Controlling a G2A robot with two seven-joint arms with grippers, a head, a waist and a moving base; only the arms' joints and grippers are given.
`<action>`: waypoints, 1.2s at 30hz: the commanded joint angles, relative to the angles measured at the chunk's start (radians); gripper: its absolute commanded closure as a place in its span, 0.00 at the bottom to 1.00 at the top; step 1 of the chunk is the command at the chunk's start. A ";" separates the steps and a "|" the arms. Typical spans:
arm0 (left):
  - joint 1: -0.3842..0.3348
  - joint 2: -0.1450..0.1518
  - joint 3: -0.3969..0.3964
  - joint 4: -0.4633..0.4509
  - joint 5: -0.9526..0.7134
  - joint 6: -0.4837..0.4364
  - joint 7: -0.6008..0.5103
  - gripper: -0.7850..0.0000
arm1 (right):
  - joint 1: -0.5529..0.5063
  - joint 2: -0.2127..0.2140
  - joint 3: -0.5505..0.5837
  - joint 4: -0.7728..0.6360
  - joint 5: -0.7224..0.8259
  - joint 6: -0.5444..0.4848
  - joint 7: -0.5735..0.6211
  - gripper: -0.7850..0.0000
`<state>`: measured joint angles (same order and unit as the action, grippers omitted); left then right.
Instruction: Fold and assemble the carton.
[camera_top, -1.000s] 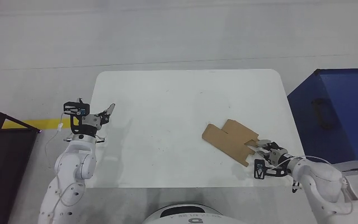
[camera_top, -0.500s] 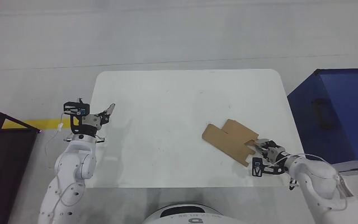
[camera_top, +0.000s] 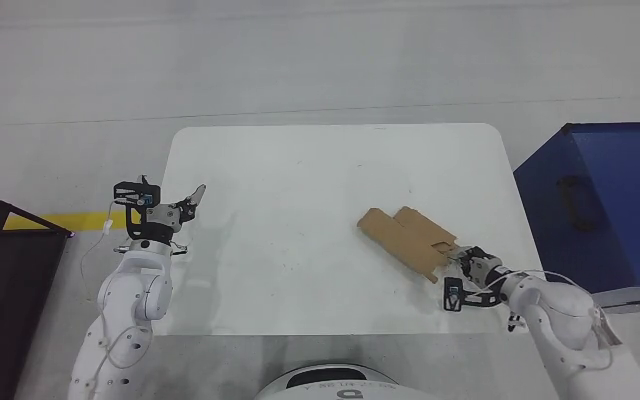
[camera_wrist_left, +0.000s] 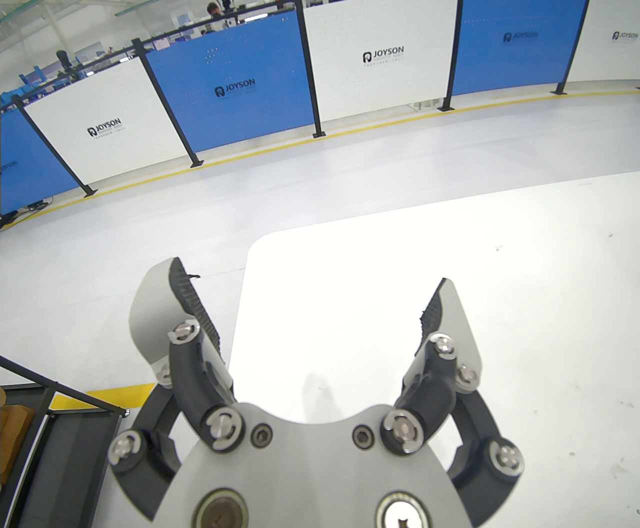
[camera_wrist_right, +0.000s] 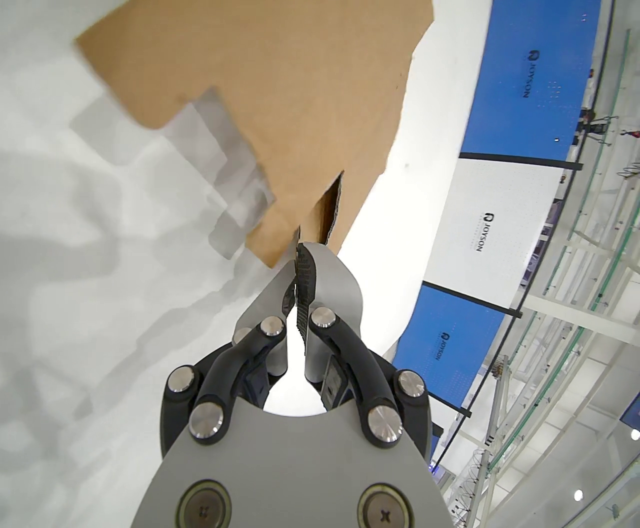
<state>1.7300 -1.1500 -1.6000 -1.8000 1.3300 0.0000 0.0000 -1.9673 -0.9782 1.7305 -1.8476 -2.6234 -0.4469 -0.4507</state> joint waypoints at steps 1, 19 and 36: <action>0.000 0.000 0.000 0.000 0.000 0.000 0.000 0.00 | -0.006 -0.003 0.016 -0.031 0.035 0.094 0.000 1.00; -0.003 0.000 0.007 0.002 -0.021 -0.046 -0.006 0.00 | -0.063 -0.017 0.039 -0.169 0.102 0.364 0.021 1.00; -0.105 0.008 0.392 -0.021 0.727 -0.138 0.560 0.00 | 0.224 -0.048 -0.190 -0.187 0.116 0.484 0.168 1.00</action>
<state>1.6313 -1.1389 -1.2395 -1.8382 1.8919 -0.2406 0.4888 -1.7609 -1.0243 1.5614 -2.0368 -2.5002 0.0456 -0.2866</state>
